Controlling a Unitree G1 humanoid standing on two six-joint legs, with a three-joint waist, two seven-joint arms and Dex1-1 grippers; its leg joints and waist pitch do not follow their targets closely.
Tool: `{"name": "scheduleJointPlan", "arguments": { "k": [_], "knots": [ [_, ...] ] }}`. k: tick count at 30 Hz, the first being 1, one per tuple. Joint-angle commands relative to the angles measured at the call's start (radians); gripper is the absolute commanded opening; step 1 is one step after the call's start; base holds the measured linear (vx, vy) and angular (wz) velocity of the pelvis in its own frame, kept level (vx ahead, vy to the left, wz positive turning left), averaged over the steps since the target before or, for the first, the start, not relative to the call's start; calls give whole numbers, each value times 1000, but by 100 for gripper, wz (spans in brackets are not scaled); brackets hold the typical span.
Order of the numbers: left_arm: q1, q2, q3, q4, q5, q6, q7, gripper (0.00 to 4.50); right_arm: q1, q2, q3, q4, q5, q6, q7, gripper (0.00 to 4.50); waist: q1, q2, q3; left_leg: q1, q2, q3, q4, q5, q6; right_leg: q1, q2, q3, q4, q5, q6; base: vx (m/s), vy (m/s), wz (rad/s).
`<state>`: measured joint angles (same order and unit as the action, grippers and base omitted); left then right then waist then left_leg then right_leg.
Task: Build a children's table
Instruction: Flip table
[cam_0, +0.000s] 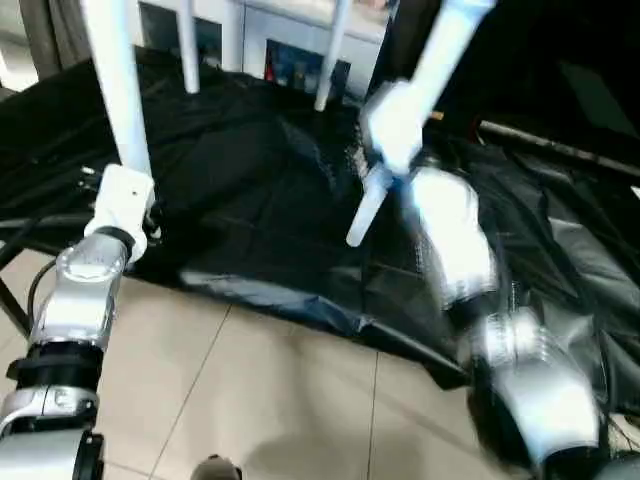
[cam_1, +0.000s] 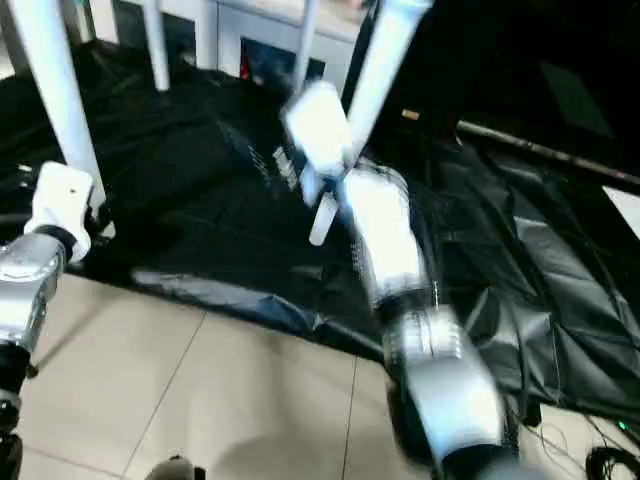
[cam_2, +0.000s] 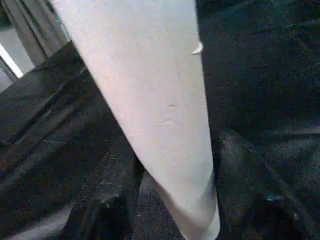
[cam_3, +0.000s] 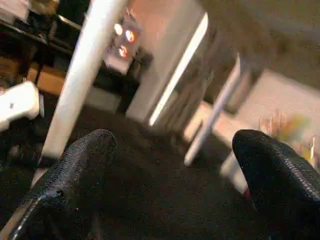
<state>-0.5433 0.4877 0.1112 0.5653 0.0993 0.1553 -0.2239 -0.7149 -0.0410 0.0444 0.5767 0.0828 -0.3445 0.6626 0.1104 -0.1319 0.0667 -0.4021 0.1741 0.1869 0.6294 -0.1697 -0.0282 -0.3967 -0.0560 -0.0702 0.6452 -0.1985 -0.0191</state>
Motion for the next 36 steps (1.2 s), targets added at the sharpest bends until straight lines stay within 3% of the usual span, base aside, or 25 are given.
{"name": "scheduleJointPlan", "arguments": {
  "k": [1, 4, 6, 7, 8, 9, 10, 11, 12, 13, 14, 15, 16, 19, 23, 24, 25, 26, 27, 28, 31, 32, 33, 34, 36],
  "knots": [
    [-13, -5, -28, 15, 12, -1, -7, 268, 63, -17, 0, -111, 29, 89, -2, 416, -9, 50, -70, 58, 72, -46, -107, -443, -124, 10, -104, 61, -88, -270, -131, 0, 0, 0],
    [-6, 0, -28, 25, 9, 5, -12, 288, 154, -26, 15, -214, 29, 160, -10, 416, -6, 46, -70, 53, 72, -45, -108, -399, -111, 17, -104, 62, -89, -248, -129, 0, 0, 0],
    [29, -3, -24, -10, 13, -6, 2, 307, 262, -45, 28, -330, 42, 241, -17, 416, -1, 66, -70, 53, 72, -49, -110, -411, -111, 18, -106, 62, -90, -242, -132, 0, 0, 0],
    [36, -5, -21, -18, 11, -6, 4, 314, 276, -48, 29, -345, 45, 254, -18, 416, -3, 57, -69, 52, 74, -49, -110, -411, -106, 19, -107, 62, -90, -237, -136, 0, 0, 0],
    [39, -6, -20, -22, 10, -6, 5, 314, 283, -49, 29, -352, 47, 260, -18, 416, -4, 58, -70, 51, 73, -49, -111, -412, -105, 21, -106, 61, -89, -241, -139, 0, 0, 0],
    [89, -35, 23, -95, -32, -22, 29, 314, 346, -63, 12, -410, 79, 314, -21, 416, 0, 86, -72, 53, 71, -53, -109, -425, -113, 19, -108, 61, -86, -241, -148, 0, 0, 0],
    [89, -35, 23, -95, -32, -22, 29, 314, 346, -63, 12, -410, 79, 314, -21, 416, 0, 71, -67, 45, 78, -51, -113, -401, -102, 24, -109, 60, -87, -200, -158, 0, 0, 0],
    [128, -69, 74, -156, -79, -22, 60, 314, 392, -72, -4, -459, 106, 364, -20, 416, 0, 89, -71, 51, 76, -50, -111, -429, -101, 22, -104, 61, -90, -192, -165, 0, 0, 0],
    [162, -90, 108, -206, -113, -33, 74, 314, 425, -84, -10, -493, 121, 397, -12, 416, -1, 83, -73, 48, 75, -50, -108, -421, -95, 29, -105, 60, -86, -177, -174, 0, 0, 0],
    [188, -103, 125, -241, -129, -53, 81, 314, 443, -93, -12, -507, 129, 414, -4, 416, 6, 99, -73, 47, 75, -53, -109, -416, -93, 31, -108, 60, -85, -167, -181, 0, 0, 0],
    [219, -117, 141, -280, -151, -80, 78, 314, 459, -99, -21, -516, 134, 439, -10, 416, 3, 87, -71, 40, 71, -47, -108, -392, -70, 35, -103, 60, -89, -156, -183, 0, 0, 0],
    [247, -126, 150, -311, -165, -95, 75, 314, 466, -103, -32, -512, 129, 452, -23, 416, 5, 98, -70, 42, 69, -47, -105, -394, -69, 32, -105, 60, -89, -175, -183, 0, 0, 0],
    [258, -127, 151, -322, -167, -98, 73, 314, 468, -104, -37, -507, 124, 454, -31, 416, 3, 91, -67, 42, 67, -44, -104, -399, -60, 30, -104, 61, -98, -228, -171, 0, 0, 0],
    [307, -130, 162, -352, -139, -123, 116, 314, 467, -110, -56, -496, 105, 462, -77, 416, 2, 104, -62, 47, 65, -49, -103, -428, -61, 25, -104, 61, -110, -348, -133, 0, 0, 0],
    [389, -197, 166, -541, -234, -75, 75, 314, 406, -99, -94, -417, 82, 477, -188, 416, -8, 108, -53, 55, 66, -58, -107, -513, -89, 17, -108, 53, -128, -518, -103, 0, 0, 0],
    [409, -208, 144, -596, -262, -49, 48, 314, 389, -100, -94, -398, 82, 477, -197, 416, -4, 107, -56, 66, 69, -60, -102, -532, -95, 11, -114, 55, -128, -530, -105, 0, 0, 0],
    [441, -228, 99, -688, -296, 5, 20, 314, 349, -98, -102, -347, 89, 474, -212, 416, -8, 98, -51, 57, 67, -61, -106, -538, -93, 15, -110, 50, -131, -541, -97, 0, 0, 0],
    [457, -239, 71, -738, -303, 40, 22, 317, 316, -90, -115, -303, 101, 476, -224, 433, -7, 105, -53, 59, 69, -63, -106, -547, -97, 15, -111, 49, -127, -542, -101, 0, 0, 0],
    [461, -240, 56, -763, -271, 43, 45, 317, 272, -78, -134, -241, 121, 458, -227, 433, -9, 98, -52, 64, 67, -60, -105, -565, -99, 8, -105, 46, -133, -539, -94, 0, 0, 0],
    [461, -240, 56, -763, -271, 43, 45, 318, 272, -78, -134, -241, 121, 458, -227, 443, -11, 104, -49, 69, 64, -62, -104, -587, -101, 4, -104, 44, -137, -541, -88, 0, 0, 0],
    [469, -251, 59, -801, -233, 55, 106, 318, 167, -57, -165, -98, 154, 413, -228, 450, -14, 99, -51, 60, 64, -65, -110, -582, -104, 15, -106, 39, -135, -536, -71, 0, 0, 0],
    [481, -261, 77, -833, -225, 63, 129, 318, 78, -53, -167, 26, 141, 369, -229, 450, -17, 105, -54, 59, 65, -68, -110, -590, -110, 19, -109, 32, -131, -523, -79, 0, 0, 0],
    [481, -261, 77, -833, -225, 63, 129, 318, 78, -53, -167, 26, 141, 369, -229, 450, -22, 102, -54, 55, 65, -70, -111, -589, -112, 25, -110, 27, -131, -508, -84, 0, 0, 0],
    [508, -250, 70, -895, -217, 128, 123, 318, -29, -51, -178, 182, 140, 334, -215, 450, -24, 103, -57, 55, 67, -71, -110, -597, -117, 23, -112, 25, -123, -482, -97, 0, 0, 0],
    [546, -234, 60, -985, -247, 190, 99, 318, -131, -62, -180, 338, 109, 299, -258, 450, -22, 98, -45, 50, 67, -73, -112, -607, -114, 21, -116, 23, -123, -496, -103, 0, 0, 0]
  ]
}}
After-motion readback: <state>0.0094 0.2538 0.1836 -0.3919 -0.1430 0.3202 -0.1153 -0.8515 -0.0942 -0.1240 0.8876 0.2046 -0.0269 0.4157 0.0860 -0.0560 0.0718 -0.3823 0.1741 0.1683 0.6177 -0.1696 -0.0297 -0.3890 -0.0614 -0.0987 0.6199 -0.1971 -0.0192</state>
